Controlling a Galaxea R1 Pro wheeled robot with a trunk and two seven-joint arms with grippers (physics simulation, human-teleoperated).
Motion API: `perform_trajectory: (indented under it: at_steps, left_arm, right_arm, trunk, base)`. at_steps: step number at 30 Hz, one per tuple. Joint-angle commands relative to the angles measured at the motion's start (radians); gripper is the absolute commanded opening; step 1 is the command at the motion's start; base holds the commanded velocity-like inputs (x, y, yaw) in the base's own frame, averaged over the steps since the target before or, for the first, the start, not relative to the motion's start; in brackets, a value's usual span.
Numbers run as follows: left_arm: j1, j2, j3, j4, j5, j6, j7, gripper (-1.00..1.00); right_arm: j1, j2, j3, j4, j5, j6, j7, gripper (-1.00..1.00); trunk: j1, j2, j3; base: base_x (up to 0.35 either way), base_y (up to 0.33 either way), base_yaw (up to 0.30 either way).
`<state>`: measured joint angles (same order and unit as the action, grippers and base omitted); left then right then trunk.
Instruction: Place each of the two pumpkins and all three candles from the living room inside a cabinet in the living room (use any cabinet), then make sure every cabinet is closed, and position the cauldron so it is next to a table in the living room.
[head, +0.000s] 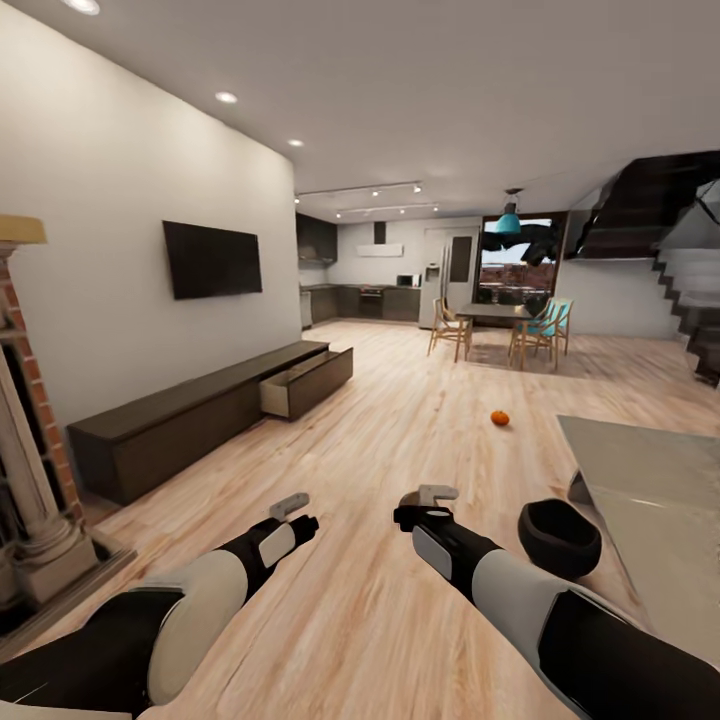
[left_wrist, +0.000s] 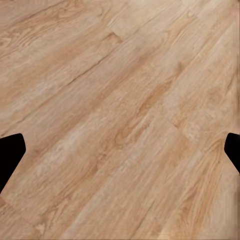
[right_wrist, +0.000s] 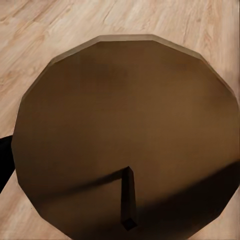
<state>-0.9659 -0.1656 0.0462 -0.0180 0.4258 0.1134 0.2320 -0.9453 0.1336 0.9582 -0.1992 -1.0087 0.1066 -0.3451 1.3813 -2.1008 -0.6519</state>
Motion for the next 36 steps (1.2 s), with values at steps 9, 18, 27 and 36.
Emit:
perform_trajectory:
  at_steps: [9,18,27,36]
  left_arm:
    - [0.001,0.0,0.004,-0.002,-0.001,0.005,0.004,1.0]
    - [0.001,0.0,0.004,-0.002,-0.001,0.005,0.004,1.0]
    - [0.001,0.0,0.004,-0.002,-0.001,0.009,0.004,1.0]
    - [0.001,0.0,0.004,-0.002,-0.001,0.009,0.004,1.0]
  right_arm:
    - [-0.001,0.0,0.008,-0.002,-0.001,0.005,-0.006,-1.0]
    - [-0.001,0.0,0.008,-0.002,-0.001,0.005,-0.006,-1.0]
    - [-0.001,0.0,0.008,-0.002,-0.001,0.005,-0.006,-1.0]
    - [-0.001,0.0,0.008,-0.002,-0.001,0.005,-0.006,-1.0]
  trunk:
    - [0.0,0.0,0.008]
    - [0.0,0.0,0.013]
    - [0.0,0.0,0.013]
    - [0.0,0.0,0.013]
  base:
    - [0.304,-0.006,-0.24]
    - [0.312,-0.078,-0.12]
    - [0.048,-0.019,-0.234]
    - [0.001,0.0,-0.245]
